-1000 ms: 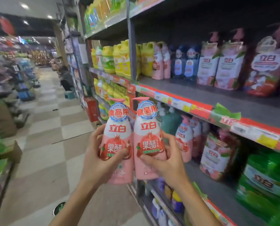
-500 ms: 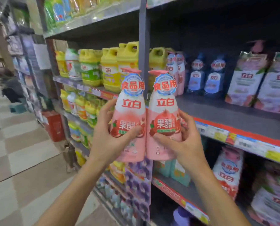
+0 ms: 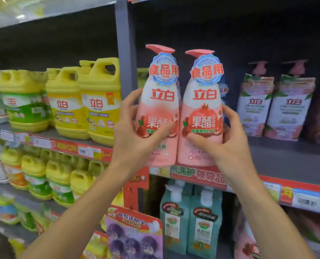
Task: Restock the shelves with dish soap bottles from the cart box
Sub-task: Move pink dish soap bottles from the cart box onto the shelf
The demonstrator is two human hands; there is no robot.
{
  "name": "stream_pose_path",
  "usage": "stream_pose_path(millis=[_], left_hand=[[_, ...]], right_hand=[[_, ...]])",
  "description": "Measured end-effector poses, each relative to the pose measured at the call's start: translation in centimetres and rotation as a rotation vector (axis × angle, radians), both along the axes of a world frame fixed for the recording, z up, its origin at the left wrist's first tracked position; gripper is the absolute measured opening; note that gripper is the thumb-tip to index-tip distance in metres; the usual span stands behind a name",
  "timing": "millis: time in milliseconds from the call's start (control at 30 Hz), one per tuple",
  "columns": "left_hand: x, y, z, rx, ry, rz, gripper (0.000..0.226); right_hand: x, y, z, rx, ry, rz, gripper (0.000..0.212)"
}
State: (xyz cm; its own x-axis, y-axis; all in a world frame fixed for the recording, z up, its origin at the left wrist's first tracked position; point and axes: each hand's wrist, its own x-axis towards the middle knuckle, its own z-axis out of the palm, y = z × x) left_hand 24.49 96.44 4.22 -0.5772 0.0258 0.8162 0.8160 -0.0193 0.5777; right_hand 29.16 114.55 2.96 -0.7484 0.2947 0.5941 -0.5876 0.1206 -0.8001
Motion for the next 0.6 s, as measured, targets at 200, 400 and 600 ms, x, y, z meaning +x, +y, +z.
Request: stream_pose_path(millis=[200, 400, 600], left_hand=[[-4.9, 0.7, 0.6, -0.058, 0.051, -0.068, 0.080], [-7.7, 0.7, -0.8, -0.048, -0.028, -0.183, 0.077], [-9.1, 1.2, -1.2, -0.074, -0.044, -0.264, 0.078]], right_hand=[[-2.9, 0.4, 0.2, -0.004, -0.004, -0.060, 0.084], [-4.2, 0.2, -0.7, 0.010, -0.029, -0.121, 0.095], [-4.1, 0.6, -0.8, 0.050, -0.082, -0.199, 0.098]])
